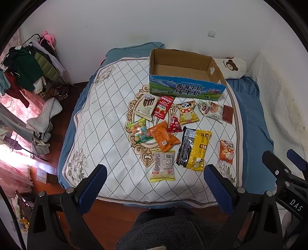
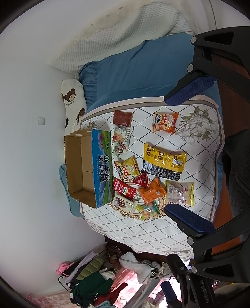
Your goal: Organize snacks
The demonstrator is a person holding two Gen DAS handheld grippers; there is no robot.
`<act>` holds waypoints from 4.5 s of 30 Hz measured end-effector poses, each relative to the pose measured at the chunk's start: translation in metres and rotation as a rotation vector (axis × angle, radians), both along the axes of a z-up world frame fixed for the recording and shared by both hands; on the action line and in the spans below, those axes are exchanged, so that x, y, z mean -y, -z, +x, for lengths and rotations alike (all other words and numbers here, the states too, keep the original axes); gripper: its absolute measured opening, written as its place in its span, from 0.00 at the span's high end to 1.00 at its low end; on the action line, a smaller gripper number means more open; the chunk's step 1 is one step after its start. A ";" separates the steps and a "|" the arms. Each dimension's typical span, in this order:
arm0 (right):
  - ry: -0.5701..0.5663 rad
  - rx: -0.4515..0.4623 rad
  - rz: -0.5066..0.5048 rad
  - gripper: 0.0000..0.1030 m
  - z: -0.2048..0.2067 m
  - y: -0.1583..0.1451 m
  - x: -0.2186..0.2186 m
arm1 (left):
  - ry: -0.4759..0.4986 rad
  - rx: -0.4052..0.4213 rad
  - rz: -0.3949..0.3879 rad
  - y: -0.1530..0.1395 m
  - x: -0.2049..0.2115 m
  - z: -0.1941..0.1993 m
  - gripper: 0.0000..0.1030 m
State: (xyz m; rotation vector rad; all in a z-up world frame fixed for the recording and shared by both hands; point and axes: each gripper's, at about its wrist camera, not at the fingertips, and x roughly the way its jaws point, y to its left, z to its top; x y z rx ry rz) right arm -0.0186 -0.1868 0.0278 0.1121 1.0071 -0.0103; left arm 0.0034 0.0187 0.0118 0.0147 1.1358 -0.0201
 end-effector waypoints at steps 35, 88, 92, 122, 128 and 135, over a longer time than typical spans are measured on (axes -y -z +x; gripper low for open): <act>0.044 -0.461 0.144 0.00 0.150 0.295 -0.033 | -0.031 -0.526 -0.040 0.305 -0.013 0.102 0.46; -0.021 -0.432 0.138 0.16 0.090 0.303 -0.091 | -0.028 -0.410 -0.194 0.202 -0.068 0.053 0.58; -0.053 -0.369 0.226 0.16 0.106 0.255 -0.075 | -0.004 -0.338 -0.254 0.146 -0.055 0.087 0.58; -0.095 -0.374 0.186 0.11 0.511 0.245 0.004 | 0.050 -0.337 -0.155 0.142 0.069 0.484 0.29; -0.112 -0.380 0.139 0.04 0.517 0.253 0.004 | 0.046 -0.328 -0.145 0.146 0.063 0.485 0.11; -0.079 -0.357 0.129 0.04 0.501 0.246 0.014 | 0.043 -0.286 -0.116 0.142 0.061 0.467 0.11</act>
